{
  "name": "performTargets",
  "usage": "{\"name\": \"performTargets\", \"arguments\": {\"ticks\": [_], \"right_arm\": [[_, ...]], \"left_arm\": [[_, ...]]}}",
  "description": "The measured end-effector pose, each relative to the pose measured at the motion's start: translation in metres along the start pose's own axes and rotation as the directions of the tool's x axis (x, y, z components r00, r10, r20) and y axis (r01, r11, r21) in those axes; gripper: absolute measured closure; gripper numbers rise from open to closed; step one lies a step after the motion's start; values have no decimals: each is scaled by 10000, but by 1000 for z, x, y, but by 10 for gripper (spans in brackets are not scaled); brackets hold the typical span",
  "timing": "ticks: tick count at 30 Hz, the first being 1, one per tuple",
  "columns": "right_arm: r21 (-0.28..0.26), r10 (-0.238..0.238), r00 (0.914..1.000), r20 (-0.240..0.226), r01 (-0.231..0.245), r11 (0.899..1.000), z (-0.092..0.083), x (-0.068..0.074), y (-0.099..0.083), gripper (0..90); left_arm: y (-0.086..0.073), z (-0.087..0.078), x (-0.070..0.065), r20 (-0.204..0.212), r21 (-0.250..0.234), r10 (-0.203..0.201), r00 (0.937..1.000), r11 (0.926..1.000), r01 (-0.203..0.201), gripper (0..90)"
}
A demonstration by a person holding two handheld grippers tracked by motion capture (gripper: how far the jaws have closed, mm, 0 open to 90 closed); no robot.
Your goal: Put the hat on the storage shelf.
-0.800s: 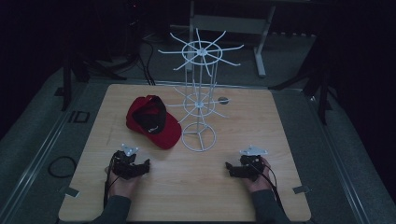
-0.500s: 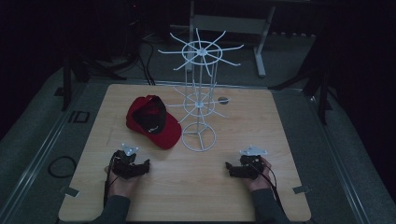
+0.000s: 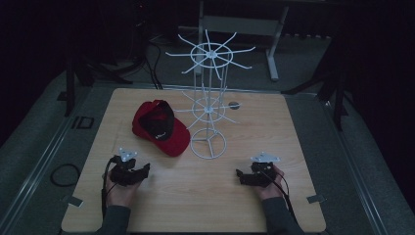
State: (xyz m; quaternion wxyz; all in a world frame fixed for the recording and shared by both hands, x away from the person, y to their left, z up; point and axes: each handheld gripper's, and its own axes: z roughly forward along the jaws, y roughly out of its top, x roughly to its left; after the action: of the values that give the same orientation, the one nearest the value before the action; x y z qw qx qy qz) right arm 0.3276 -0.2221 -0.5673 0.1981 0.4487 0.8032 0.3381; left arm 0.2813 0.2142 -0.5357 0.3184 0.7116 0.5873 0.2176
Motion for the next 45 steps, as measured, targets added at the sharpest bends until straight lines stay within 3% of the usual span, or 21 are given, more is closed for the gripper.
{"name": "performTargets", "arguments": {"ticks": [3,8,16,21,30,33,36,39,42,45], "right_arm": [[1,-7,10000,-12,7,10000,0,0,0,128],[8,-32,10000,-42,32,10000,0,-1,0,128],[17,-42,10000,-69,42,10000,0,-1,0,128],[18,-30,10000,-67,30,10000,0,-1,0,128],[15,-39,10000,-67,39,10000,0,-1,0,129],[5,-43,10000,-73,43,10000,0,-1,0,131],[6,-42,10000,-67,42,10000,0,-1,0,132],[6,-50,10000,-67,50,10000,-1,-1,-1,133],[5,-51,10000,-68,51,10000,-1,0,-1,133],[2,-46,10000,-77,46,10000,-1,0,-1,133]], "left_arm": [[3,-4,0,288,-103,-238,9993,9997,241,418],[14,-7,-6,437,-222,4,9990,9998,5,393],[33,-2,-14,828,-472,-209,9964,9986,248,346],[42,4,-20,956,-456,-182,9953,9987,226,314],[49,22,-34,1273,-294,-531,9904,9979,573,307],[50,29,-38,1192,-41,-464,9918,9989,472,307],[49,37,-45,1354,112,-615,9889,9981,605,310],[49,45,-50,1436,223,-761,9867,9970,737,337],[50,47,-50,1285,240,-865,9879,9962,841,459],[50,45,-47,1332,368,-946,9866,9952,905,526]]}}
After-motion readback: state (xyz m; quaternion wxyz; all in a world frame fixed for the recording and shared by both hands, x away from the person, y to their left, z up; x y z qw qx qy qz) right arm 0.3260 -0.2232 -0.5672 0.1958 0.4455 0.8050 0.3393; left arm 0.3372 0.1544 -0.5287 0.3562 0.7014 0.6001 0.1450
